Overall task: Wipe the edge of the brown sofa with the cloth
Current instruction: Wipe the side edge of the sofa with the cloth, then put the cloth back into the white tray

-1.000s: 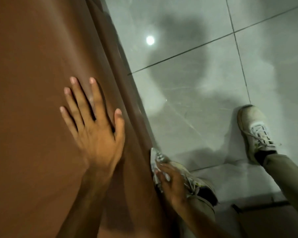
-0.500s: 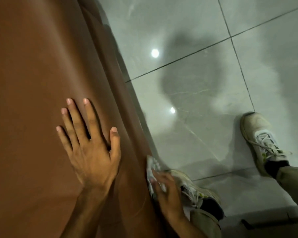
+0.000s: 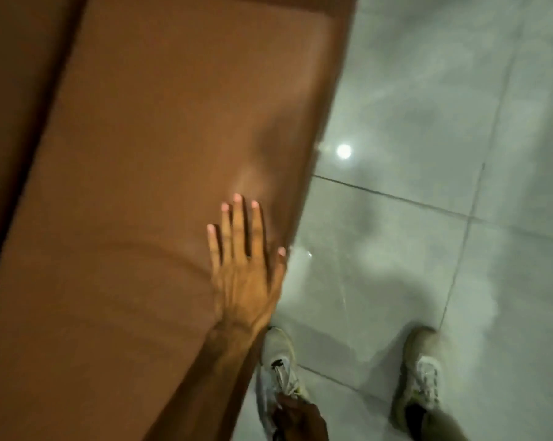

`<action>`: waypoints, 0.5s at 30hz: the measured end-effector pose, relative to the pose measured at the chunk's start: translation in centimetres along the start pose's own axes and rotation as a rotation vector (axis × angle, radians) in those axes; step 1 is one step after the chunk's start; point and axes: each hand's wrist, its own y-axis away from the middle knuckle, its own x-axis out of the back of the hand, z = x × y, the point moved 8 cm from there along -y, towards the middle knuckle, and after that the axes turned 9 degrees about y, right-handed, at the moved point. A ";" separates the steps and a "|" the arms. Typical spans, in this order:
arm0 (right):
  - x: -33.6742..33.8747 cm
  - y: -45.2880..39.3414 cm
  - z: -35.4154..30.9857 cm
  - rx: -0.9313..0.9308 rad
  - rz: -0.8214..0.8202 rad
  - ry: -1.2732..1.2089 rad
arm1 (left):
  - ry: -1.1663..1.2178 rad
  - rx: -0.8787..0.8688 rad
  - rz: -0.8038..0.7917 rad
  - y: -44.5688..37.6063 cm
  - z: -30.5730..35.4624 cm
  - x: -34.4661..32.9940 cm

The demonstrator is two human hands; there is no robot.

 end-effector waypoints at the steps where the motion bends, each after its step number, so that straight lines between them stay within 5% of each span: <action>1: 0.3 2.2 -0.9 -0.002 -0.077 -0.101 | 0.030 0.089 0.021 2.2 -1.1 1.4; 3: 4.1 4.1 -3.5 0.018 -0.014 -0.119 | 0.069 0.275 0.074 7.3 -3.3 3.9; 9: 11.5 13.3 -12.0 0.339 -0.204 0.401 | 0.186 1.099 0.260 32.5 -9.4 8.6; 15: 4.9 26.2 -11.6 0.576 -0.505 0.905 | 0.263 1.818 0.470 62.4 2.5 4.6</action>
